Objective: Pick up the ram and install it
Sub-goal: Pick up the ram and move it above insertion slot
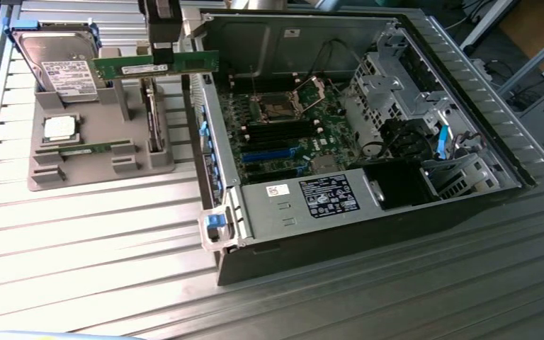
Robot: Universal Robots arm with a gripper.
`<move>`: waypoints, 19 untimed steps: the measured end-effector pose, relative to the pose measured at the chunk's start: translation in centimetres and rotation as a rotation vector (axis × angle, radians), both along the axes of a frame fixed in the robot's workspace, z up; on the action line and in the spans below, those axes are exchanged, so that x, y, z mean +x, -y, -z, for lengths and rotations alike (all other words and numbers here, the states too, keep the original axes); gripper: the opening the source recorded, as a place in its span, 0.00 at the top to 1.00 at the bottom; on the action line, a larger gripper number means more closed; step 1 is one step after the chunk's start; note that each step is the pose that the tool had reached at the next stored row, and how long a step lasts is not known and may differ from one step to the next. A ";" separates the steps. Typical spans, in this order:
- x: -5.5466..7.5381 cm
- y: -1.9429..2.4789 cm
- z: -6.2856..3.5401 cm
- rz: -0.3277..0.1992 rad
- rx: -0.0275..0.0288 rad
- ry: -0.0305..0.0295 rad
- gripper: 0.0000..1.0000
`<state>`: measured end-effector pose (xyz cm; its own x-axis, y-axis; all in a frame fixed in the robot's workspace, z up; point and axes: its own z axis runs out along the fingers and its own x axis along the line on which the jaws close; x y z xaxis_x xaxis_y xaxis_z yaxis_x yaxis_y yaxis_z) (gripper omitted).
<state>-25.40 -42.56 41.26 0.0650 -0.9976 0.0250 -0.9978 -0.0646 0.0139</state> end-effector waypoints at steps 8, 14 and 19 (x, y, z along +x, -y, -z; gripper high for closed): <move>3.3 0.00 0.01 0.000 -0.0023 0.0000 0.87; 4.8 0.00 0.01 0.000 0.0151 0.0000 0.87; 5.9 0.00 0.02 0.000 0.0790 0.0001 0.87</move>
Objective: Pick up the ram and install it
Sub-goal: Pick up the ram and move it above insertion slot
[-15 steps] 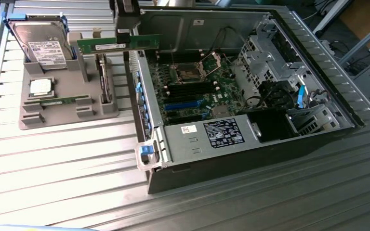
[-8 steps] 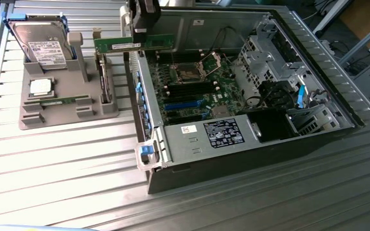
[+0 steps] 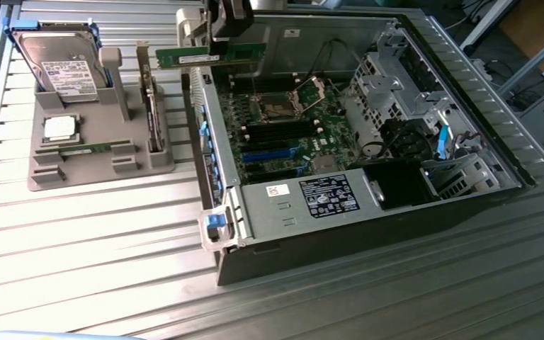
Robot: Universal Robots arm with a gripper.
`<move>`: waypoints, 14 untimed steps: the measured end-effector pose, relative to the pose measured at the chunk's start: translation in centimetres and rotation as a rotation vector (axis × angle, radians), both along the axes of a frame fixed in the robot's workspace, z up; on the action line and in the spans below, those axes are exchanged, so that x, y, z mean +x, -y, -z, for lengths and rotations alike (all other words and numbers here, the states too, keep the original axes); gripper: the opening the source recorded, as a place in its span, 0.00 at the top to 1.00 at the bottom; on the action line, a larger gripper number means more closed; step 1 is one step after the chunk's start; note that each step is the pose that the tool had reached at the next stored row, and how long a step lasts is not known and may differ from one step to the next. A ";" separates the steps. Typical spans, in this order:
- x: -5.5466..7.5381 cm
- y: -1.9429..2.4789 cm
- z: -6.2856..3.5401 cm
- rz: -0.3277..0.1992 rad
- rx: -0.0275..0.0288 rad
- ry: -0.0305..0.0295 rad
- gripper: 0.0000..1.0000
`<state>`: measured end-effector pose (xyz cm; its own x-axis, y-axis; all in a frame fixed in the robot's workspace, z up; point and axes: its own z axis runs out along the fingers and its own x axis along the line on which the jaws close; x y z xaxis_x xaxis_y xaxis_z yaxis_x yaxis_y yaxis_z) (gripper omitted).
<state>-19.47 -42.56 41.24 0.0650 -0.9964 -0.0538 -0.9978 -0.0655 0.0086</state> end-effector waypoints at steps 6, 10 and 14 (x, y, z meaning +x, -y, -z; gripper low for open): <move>2.1 0.00 -0.01 0.000 -0.0001 -0.0001 0.87; 4.1 0.00 -0.01 0.000 -0.0002 -0.0003 0.87; 6.6 0.00 -0.01 0.000 -0.0001 -0.0005 0.87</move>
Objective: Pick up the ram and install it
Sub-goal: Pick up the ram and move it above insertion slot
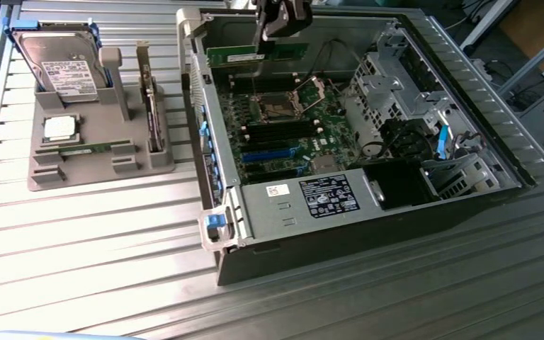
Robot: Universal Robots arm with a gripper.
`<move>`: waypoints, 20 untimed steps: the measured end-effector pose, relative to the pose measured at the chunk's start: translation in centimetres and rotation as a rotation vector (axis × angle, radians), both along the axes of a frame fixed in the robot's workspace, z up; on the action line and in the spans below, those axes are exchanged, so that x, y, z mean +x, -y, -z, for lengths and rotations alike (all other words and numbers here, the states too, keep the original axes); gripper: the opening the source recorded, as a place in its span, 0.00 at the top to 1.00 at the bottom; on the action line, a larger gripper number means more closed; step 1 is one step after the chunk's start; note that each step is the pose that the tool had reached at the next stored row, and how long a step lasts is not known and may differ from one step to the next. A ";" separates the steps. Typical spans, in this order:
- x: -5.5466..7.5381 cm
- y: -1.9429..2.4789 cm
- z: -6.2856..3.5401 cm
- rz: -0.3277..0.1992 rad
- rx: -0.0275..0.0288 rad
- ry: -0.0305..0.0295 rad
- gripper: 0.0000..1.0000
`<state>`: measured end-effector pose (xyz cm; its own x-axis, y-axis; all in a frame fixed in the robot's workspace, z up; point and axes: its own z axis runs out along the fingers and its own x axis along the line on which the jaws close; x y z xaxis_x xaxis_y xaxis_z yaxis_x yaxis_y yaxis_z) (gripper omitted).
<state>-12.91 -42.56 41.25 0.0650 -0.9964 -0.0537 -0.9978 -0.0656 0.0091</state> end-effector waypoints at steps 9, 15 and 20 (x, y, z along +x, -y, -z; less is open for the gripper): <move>4.4 0.00 0.00 -0.001 0.0000 -0.0003 0.87; 7.0 0.00 0.00 -0.001 0.0000 -0.0006 0.87; 9.0 0.00 -0.01 -0.001 0.0002 -0.0010 0.87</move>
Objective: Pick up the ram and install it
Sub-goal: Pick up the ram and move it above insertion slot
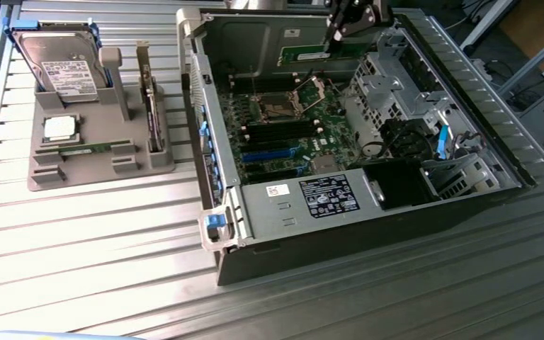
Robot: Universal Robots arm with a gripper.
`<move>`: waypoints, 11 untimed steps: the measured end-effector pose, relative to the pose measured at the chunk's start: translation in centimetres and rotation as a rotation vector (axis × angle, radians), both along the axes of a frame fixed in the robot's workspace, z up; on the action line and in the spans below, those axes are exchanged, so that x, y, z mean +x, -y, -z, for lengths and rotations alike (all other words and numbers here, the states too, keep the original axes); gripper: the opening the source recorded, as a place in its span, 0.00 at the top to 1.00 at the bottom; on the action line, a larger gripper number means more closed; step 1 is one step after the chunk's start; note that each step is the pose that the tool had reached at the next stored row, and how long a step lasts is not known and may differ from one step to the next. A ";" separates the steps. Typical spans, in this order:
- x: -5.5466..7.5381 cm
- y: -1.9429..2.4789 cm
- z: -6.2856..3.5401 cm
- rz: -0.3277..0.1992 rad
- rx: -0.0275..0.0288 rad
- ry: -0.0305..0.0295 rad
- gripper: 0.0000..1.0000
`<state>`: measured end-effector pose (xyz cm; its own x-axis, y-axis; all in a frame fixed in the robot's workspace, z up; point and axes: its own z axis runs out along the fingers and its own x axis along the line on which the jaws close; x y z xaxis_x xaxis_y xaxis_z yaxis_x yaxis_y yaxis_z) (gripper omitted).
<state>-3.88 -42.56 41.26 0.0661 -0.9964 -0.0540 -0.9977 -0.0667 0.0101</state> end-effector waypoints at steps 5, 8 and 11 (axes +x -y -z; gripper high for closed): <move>2.7 0.00 0.01 0.000 0.0010 -0.0002 0.87; 3.0 0.00 0.01 0.000 0.0012 -0.0001 0.87; 3.0 0.00 0.01 0.000 0.0012 -0.0002 0.87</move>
<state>-0.89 -42.56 41.25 0.0661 -0.9963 -0.0552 -0.9977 -0.0667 0.0102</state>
